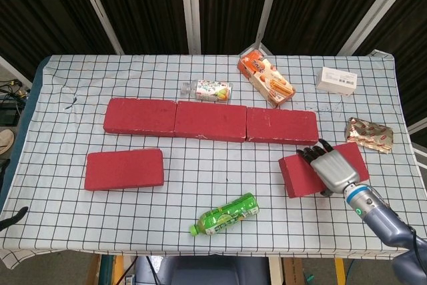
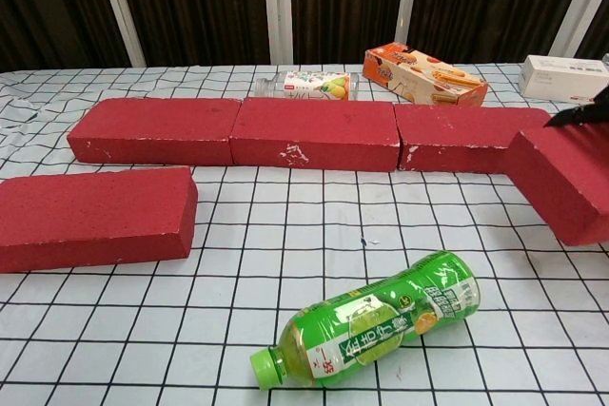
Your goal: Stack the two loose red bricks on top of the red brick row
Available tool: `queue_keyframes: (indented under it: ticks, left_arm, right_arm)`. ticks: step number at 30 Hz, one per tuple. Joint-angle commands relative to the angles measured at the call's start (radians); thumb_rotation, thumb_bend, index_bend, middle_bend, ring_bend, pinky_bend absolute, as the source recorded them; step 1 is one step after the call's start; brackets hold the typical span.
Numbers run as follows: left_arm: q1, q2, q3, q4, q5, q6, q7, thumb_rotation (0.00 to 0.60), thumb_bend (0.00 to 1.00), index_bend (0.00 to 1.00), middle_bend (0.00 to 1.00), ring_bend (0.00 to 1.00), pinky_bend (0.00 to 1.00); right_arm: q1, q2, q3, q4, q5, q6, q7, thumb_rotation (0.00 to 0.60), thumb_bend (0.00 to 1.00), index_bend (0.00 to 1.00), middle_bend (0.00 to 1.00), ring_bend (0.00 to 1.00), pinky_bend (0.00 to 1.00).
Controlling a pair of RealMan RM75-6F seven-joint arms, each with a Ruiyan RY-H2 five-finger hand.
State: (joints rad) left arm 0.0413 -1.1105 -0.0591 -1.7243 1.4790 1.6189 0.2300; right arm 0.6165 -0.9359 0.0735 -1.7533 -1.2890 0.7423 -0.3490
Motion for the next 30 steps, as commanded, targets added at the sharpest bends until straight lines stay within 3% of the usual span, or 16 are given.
queue_keyframes:
  ticks: [1,3,6,10,13,16,22,26,30]
  left_arm:
    - [-0.007,-0.007,-0.009,0.01,-0.012,-0.006,0.0,0.6,0.07,0.0,0.0,0.0,0.14]
    - [-0.013,-0.012,-0.018,0.016,-0.034,-0.018,0.004,0.6,0.07,0.0,0.0,0.0,0.14]
    - [-0.02,-0.016,-0.031,0.021,-0.064,-0.031,0.006,0.6,0.07,0.0,0.0,0.0,0.14]
    - [-0.031,-0.022,-0.052,0.03,-0.111,-0.049,0.015,0.6,0.07,0.0,0.0,0.0,0.14]
    - [-0.042,-0.03,-0.065,0.037,-0.143,-0.065,0.026,0.6,0.07,0.0,0.0,0.0,0.14]
    - [-0.049,-0.031,-0.072,0.044,-0.167,-0.081,0.03,0.6,0.07,0.0,0.0,0.0,0.14]
    - [-0.051,-0.029,-0.081,0.051,-0.195,-0.085,0.023,0.6,0.07,0.0,0.0,0.0,0.14]
    - [-0.051,-0.028,-0.083,0.052,-0.203,-0.085,0.017,0.6,0.07,0.0,0.0,0.0,0.14]
    - [-0.052,-0.028,-0.085,0.056,-0.212,-0.085,0.016,0.6,0.07,0.0,0.0,0.0,0.14]
  right_arm:
    - [0.118,0.064,0.072,-0.055,0.182,-0.091,-0.08,0.6,0.17,0.33,0.36,0.28,0.0]
    - [0.217,0.076,0.085,-0.064,0.329,-0.151,-0.153,0.6,0.17,0.33,0.37,0.28,0.0]
    - [0.362,0.067,0.055,-0.056,0.54,-0.201,-0.249,0.6,0.17,0.33,0.38,0.28,0.0]
    - [0.599,-0.008,-0.054,-0.008,0.835,-0.165,-0.427,0.6,0.17,0.33,0.39,0.28,0.0]
    - [0.798,-0.118,-0.135,0.047,1.161,-0.113,-0.524,0.6,0.17,0.33,0.39,0.28,0.0]
    - [0.932,-0.214,-0.168,0.124,1.409,-0.083,-0.572,0.6,0.17,0.33,0.39,0.28,0.0]
    - [1.064,-0.37,-0.177,0.3,1.769,-0.031,-0.657,0.6,0.17,0.33,0.39,0.28,0.0]
    - [1.099,-0.441,-0.157,0.403,1.905,0.012,-0.754,0.6,0.17,0.33,0.39,0.28,0.0]
    - [1.102,-0.486,-0.109,0.483,1.968,0.031,-0.839,0.6,0.17,0.33,0.39,0.28,0.0]
